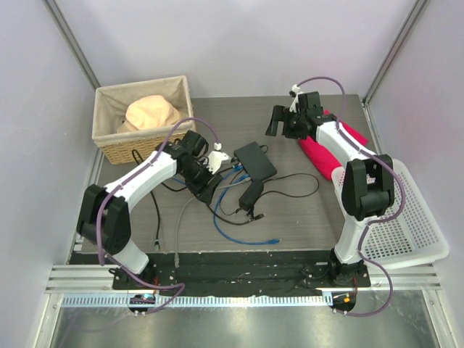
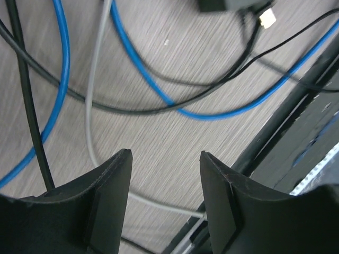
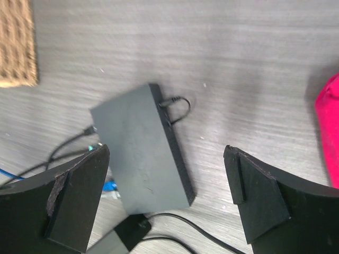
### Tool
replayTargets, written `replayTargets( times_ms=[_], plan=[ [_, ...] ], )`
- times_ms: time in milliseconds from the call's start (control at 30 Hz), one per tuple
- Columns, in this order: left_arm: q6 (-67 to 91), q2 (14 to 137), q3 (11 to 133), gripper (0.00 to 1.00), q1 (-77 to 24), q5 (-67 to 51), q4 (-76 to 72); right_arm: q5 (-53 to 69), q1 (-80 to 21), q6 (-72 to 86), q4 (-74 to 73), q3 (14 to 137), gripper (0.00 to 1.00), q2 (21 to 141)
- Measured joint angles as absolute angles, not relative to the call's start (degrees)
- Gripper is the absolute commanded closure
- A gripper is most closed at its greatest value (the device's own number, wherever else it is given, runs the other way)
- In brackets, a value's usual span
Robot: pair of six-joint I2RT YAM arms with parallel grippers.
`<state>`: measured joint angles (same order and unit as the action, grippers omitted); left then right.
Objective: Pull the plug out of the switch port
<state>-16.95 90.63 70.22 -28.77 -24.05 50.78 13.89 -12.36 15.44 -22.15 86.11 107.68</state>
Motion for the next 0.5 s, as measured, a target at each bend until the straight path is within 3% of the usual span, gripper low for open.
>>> replayTargets(
  times_ms=[400,500],
  plan=[
    [-22.8,93.2,66.8,0.41,-28.8,-15.6,52.4,17.9,-11.9,19.0,-21.1,81.6,0.05,99.5],
    [-22.9,93.2,64.9,0.43,-28.9,-14.1,52.3,18.9,-11.8,16.1,-22.2,81.5,0.13,98.8]
  ],
)
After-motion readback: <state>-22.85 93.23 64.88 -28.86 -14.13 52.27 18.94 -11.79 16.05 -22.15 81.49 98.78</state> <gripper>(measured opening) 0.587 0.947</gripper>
